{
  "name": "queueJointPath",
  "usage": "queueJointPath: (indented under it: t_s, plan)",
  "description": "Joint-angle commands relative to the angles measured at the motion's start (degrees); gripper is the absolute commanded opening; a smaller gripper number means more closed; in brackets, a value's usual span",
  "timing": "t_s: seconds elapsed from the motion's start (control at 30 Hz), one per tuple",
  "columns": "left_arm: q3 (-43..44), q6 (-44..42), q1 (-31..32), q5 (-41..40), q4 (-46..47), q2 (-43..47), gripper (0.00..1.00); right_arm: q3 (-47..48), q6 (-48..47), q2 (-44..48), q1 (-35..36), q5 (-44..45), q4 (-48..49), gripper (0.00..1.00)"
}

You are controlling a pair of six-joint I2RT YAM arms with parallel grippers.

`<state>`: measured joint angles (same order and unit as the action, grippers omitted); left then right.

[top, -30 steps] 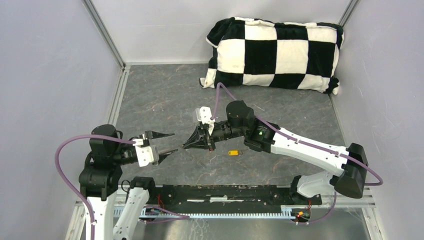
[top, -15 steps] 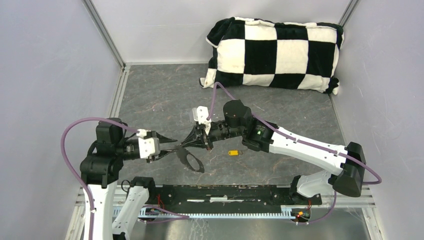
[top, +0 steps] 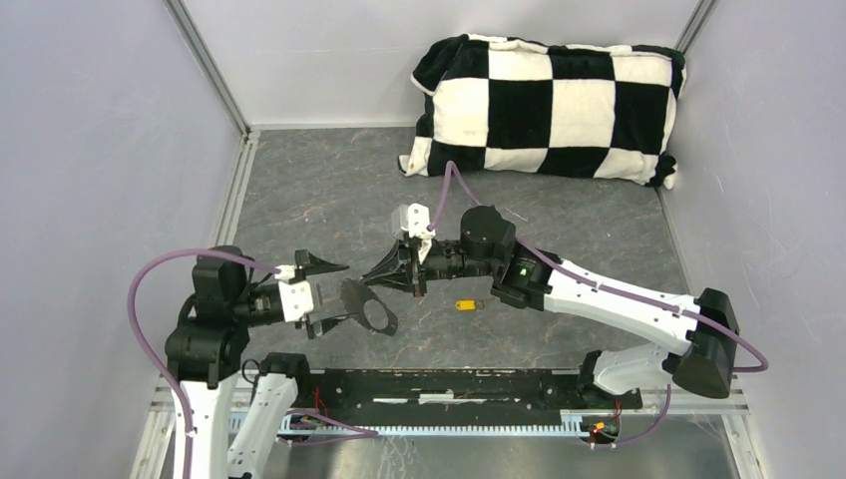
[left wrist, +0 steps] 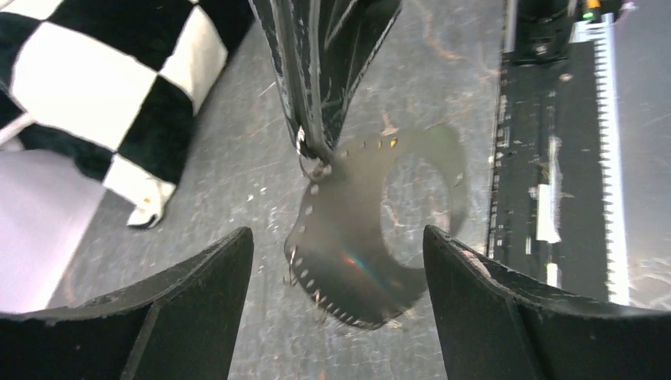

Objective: Put the keys on the keyring
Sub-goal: Adjust the keyring.

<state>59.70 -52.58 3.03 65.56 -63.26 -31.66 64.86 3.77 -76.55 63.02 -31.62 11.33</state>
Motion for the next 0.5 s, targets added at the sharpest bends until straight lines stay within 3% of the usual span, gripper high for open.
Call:
queueJointPath:
  t_s: [0.0,0.13,0.27,0.47]
  plan:
    - [-4.72,15.53,0.00,-6.88,18.85,6.72,0.83,5.14,-1.58,2.23,0.70,13.60,-4.70,0.01]
    - [-9.38,26.59,0.00,-11.07,30.59,13.38,0.83,11.95,-3.21,-0.69,2.55,27.17,-15.26,0.01]
    - [-9.35,34.17,-0.02,-6.45,30.54,11.73,0.83,17.28,-3.32,-4.04,6.11,40.21,-19.61,0.01]
    - [-12.84,45.19,0.00,-2.62,37.47,7.72,0.88,23.61,-4.88,-8.66,9.53,49.64,-22.50,0.01]
